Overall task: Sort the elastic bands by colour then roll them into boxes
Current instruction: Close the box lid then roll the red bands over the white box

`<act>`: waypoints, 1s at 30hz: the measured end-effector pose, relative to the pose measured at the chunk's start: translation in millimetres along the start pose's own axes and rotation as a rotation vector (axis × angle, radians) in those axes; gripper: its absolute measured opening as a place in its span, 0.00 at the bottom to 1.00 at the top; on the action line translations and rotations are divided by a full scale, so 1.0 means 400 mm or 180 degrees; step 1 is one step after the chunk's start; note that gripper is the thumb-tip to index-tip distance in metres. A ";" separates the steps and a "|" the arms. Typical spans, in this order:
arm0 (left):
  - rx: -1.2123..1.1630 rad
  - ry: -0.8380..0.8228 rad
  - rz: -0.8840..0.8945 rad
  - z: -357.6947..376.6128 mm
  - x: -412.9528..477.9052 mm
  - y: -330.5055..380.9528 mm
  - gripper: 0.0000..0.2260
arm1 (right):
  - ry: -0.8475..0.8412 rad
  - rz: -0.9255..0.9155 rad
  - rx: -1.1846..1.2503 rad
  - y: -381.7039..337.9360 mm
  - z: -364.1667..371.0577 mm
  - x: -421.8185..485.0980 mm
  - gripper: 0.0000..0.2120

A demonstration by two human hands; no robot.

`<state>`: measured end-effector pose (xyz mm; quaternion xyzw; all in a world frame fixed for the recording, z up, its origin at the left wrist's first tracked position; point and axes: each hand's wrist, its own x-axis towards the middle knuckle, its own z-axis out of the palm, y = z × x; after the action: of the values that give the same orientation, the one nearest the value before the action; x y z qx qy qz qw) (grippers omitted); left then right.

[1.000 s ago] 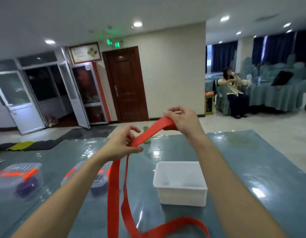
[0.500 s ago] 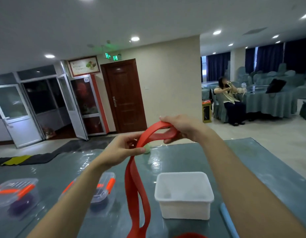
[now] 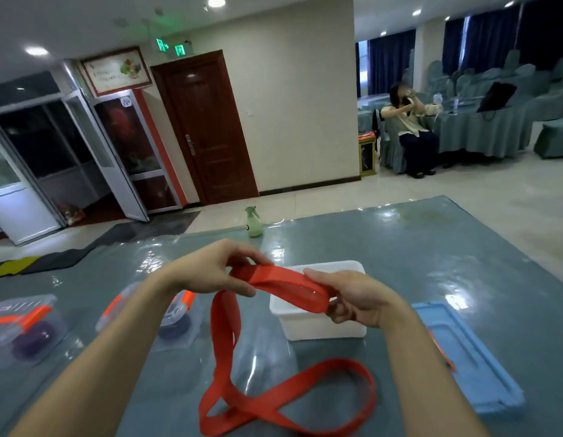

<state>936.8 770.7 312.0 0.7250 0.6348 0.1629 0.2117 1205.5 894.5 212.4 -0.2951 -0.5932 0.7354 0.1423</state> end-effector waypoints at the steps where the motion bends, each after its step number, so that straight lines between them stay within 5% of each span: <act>1: 0.0246 -0.0022 -0.0060 0.011 0.003 -0.002 0.25 | 0.0064 -0.0046 0.0244 0.014 -0.004 0.001 0.18; 4: 0.1026 0.0007 -0.0162 0.068 0.017 -0.005 0.27 | 0.0211 -0.0261 0.0516 0.040 -0.019 0.003 0.22; 6: 0.1140 0.0006 -0.0166 0.117 0.021 -0.009 0.26 | 0.0375 -0.0375 0.0498 0.055 -0.024 0.000 0.11; 8: 0.0515 0.0148 -0.0214 0.159 0.014 -0.034 0.24 | 0.0549 -0.0498 0.0689 0.071 -0.033 -0.004 0.04; 11: -0.1144 0.0279 -0.0429 0.207 -0.006 -0.063 0.26 | 0.0515 -0.0682 0.1049 0.088 -0.037 -0.007 0.11; 15: -0.1255 0.0118 -0.0251 0.299 0.002 -0.029 0.28 | 0.0351 -0.0842 0.1036 0.089 0.009 0.004 0.12; 21: -0.1840 0.1200 -0.0163 0.330 0.021 0.002 0.26 | 0.0304 -0.0977 0.1195 0.103 -0.009 0.004 0.12; 27: -0.0926 0.0942 -0.0080 0.266 0.043 0.011 0.18 | 0.0195 -0.1064 0.0815 0.128 -0.034 -0.006 0.12; 30: 0.0109 0.0553 0.0006 0.218 0.056 0.013 0.19 | 0.0304 -0.0955 -0.0154 0.146 -0.048 -0.023 0.11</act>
<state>988.5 783.7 239.3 0.7123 0.6528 0.2144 0.1432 1232.4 889.7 156.6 -0.2412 -0.6406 0.6765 0.2715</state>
